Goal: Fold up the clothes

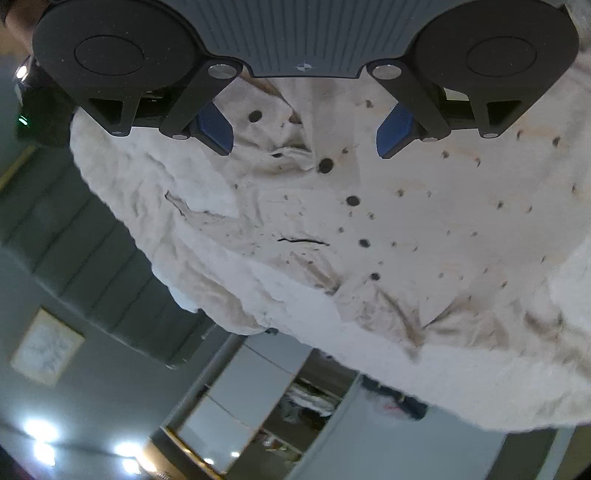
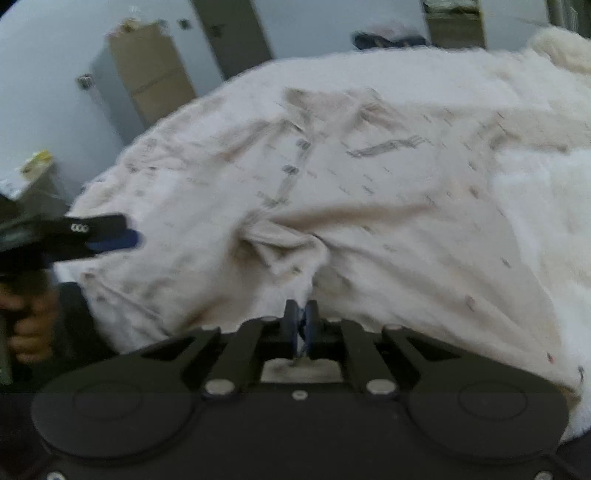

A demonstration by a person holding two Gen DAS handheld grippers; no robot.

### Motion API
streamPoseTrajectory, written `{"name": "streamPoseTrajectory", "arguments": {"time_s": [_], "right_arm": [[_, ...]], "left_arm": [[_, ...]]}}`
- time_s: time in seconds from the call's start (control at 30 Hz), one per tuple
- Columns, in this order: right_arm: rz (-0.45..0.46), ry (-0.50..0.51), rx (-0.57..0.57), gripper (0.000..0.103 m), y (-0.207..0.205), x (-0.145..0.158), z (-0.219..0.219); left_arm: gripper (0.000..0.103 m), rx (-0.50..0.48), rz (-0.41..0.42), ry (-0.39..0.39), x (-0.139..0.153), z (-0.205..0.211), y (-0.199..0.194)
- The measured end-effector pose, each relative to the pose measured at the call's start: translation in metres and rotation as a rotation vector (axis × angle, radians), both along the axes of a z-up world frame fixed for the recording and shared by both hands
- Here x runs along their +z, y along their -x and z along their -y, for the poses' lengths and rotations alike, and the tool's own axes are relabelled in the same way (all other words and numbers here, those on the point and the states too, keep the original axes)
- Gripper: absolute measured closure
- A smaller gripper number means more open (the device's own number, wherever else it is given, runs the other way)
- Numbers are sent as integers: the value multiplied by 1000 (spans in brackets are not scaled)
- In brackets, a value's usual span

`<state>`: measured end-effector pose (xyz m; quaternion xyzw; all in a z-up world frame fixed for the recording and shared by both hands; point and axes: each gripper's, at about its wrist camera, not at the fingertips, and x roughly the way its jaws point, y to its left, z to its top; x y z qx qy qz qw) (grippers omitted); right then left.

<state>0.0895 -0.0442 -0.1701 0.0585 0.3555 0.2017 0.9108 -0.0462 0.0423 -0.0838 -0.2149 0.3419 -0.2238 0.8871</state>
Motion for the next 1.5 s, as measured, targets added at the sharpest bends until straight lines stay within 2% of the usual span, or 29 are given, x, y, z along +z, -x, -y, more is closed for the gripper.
{"name": "streamPoseTrajectory", "arguments": {"time_s": [0.13,0.23,0.33,0.47,0.5,0.53,0.63,0.67,0.7,0.73,0.77,0.8,0.83,0.97,1.1,1.2,1.33,1.4,1.43,1.5], "right_arm": [[52,87,214,99,7,7,-44],[-19,170,373,91,5,-10,-80],[-50,213,446,88,8,-15,-89],[-49,107,414,86,9,2,-62],[-44,87,395,83,7,4,-55],[-38,62,353,78,5,6,-43],[-56,34,274,78,-1,5,-21],[-55,30,256,78,-1,4,-15],[-54,12,225,78,-3,3,-9],[-55,-22,173,78,-6,1,-1],[-56,-43,136,78,-10,0,3],[-55,-60,91,78,-16,-4,7],[-53,-53,67,79,-21,-7,6],[-36,13,61,80,-42,-19,-7],[12,68,144,80,-50,-22,-39],[10,51,320,79,-44,-25,-74],[-64,-39,422,78,-42,-38,-81],[-23,-92,393,79,-35,-28,-61],[26,-140,348,76,-32,-17,-42],[78,-145,180,68,-35,-9,-16]], "left_arm": [[22,41,-30,31,-5,-17,3],[22,55,-50,31,-8,-23,4],[22,30,-47,14,-6,-23,5],[22,-86,-39,-65,-9,-3,7],[22,-113,-32,-85,-10,4,8],[22,-141,-25,-106,-13,14,10],[27,-189,-3,-152,-23,34,13],[42,-202,0,-180,-27,40,13],[65,-207,-3,-206,-30,45,12],[74,-203,-15,-251,-34,49,9],[87,-196,-29,-276,-38,51,6],[96,-186,-44,-276,-41,50,4],[99,-175,-58,-271,-43,48,2],[99,-139,-47,-216,-38,33,3],[99,-113,19,-130,-9,17,12],[99,-121,63,-86,7,12,18],[99,-140,83,-102,12,15,16],[99,-138,79,-97,12,14,16],[99,-135,82,-97,12,14,17],[99,-133,81,-94,11,13,17]]}}
